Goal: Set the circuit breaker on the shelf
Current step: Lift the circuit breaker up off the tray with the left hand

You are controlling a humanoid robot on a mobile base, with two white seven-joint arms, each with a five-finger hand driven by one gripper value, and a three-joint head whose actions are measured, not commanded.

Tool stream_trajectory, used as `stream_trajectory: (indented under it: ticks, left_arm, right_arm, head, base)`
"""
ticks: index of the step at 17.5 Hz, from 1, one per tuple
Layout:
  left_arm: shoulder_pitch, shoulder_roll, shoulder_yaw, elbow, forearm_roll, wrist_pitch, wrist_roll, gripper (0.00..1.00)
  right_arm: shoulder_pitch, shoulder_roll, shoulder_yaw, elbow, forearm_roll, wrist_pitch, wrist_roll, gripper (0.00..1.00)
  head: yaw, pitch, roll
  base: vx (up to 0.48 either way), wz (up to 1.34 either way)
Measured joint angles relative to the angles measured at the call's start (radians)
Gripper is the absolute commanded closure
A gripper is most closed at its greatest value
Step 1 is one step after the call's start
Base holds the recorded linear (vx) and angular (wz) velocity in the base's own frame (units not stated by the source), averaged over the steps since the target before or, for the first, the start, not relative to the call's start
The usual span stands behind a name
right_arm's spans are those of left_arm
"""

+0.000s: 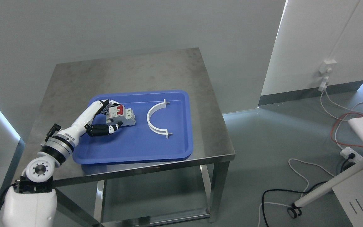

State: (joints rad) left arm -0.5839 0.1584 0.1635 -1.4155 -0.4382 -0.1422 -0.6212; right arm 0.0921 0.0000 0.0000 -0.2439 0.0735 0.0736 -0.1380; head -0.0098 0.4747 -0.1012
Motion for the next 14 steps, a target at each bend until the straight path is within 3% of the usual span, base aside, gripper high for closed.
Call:
stream_trajectory:
  ticks: [3, 9, 14]
  left_arm:
    - [-0.035, -0.04, 0.066, -0.001, 0.066, -0.108, 0.092, 0.97]
    - [-0.039, -0.092, 0.143, -0.027, 0.165, -0.176, 0.524, 0.94]
    - [0.013, -0.119, 0.164, -0.065, 0.233, -0.187, 0.601, 0.94]
  right_arm:
    - [0.0, 0.0, 0.0, 0.0, 0.0, 0.0, 0.002, 0.0]
    - [0.0, 0.0, 0.0, 0.0, 0.0, 0.0, 0.003, 0.0]
    - [0.0, 0.0, 0.0, 0.0, 0.0, -0.001, 0.007, 0.0]
  head:
    - [0.0, 0.0, 0.0]
    - [0.0, 0.0, 0.0]
    - [0.0, 0.0, 0.0]
  base:
    - [0.0, 0.0]
    - [-0.006, 0.01]
    - [-0.082, -0.02]
